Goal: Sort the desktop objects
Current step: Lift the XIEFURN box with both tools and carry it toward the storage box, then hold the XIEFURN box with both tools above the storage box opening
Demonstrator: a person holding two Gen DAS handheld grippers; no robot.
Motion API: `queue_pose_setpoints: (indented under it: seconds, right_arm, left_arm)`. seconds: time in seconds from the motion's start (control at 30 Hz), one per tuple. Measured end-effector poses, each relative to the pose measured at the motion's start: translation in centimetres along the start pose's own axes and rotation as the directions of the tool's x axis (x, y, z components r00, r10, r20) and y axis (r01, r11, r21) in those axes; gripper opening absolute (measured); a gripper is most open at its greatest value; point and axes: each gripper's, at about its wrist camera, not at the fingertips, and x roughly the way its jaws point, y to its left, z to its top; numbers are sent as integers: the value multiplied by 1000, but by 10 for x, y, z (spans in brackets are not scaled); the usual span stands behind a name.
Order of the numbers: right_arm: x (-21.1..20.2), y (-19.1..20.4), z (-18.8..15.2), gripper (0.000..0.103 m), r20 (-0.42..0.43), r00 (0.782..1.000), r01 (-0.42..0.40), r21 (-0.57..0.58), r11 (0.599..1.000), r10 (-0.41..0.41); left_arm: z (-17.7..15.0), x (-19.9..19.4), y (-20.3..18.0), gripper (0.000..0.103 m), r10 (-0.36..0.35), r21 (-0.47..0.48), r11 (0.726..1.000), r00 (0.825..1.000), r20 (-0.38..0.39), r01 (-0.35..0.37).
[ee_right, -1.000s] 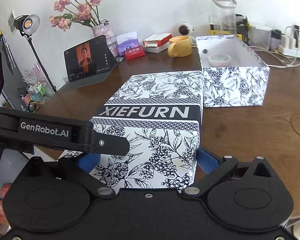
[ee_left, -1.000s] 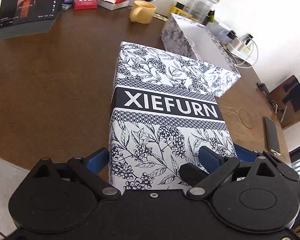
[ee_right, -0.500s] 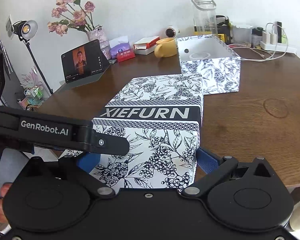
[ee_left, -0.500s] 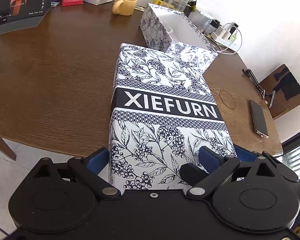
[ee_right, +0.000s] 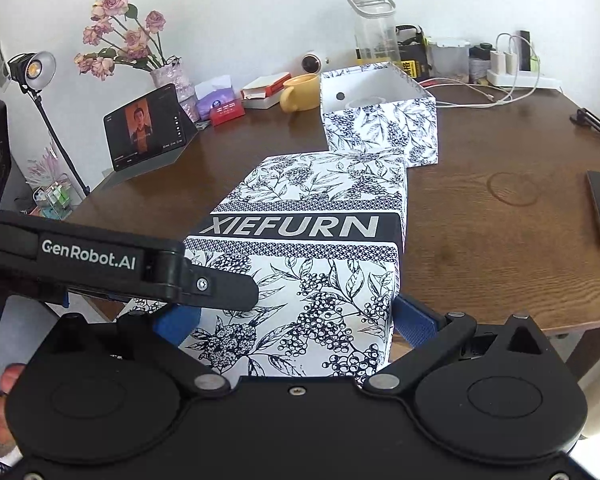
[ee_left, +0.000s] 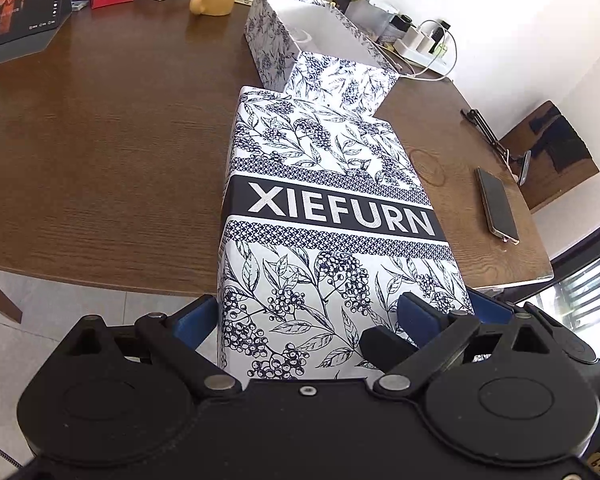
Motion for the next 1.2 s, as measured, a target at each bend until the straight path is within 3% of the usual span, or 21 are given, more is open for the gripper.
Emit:
queue_pose_setpoints:
  seconds: [0.33,0.6,0.9,1.2]
  right_arm:
    - [-9,-6,4,103,34,999,14,10,1000,-15]
    - [-21,-14,27,103,114,993,24,-12,1000,-23]
    - [-8,-37,79,103,174,985,25,-58,998,-15]
    - [49,-68,149,103,180,983,6,-132,991,18]
  left_arm:
    - [3,-7,-2,96,-6,15,1000,1000,10,6]
    - [18,-21,-16,96,-25,20,1000,996,83,23]
    - [55,-17,-26,96,-34,-9,999,984,173,36]
    - [110,19,-7,96,6,-138,990,972,234,27]
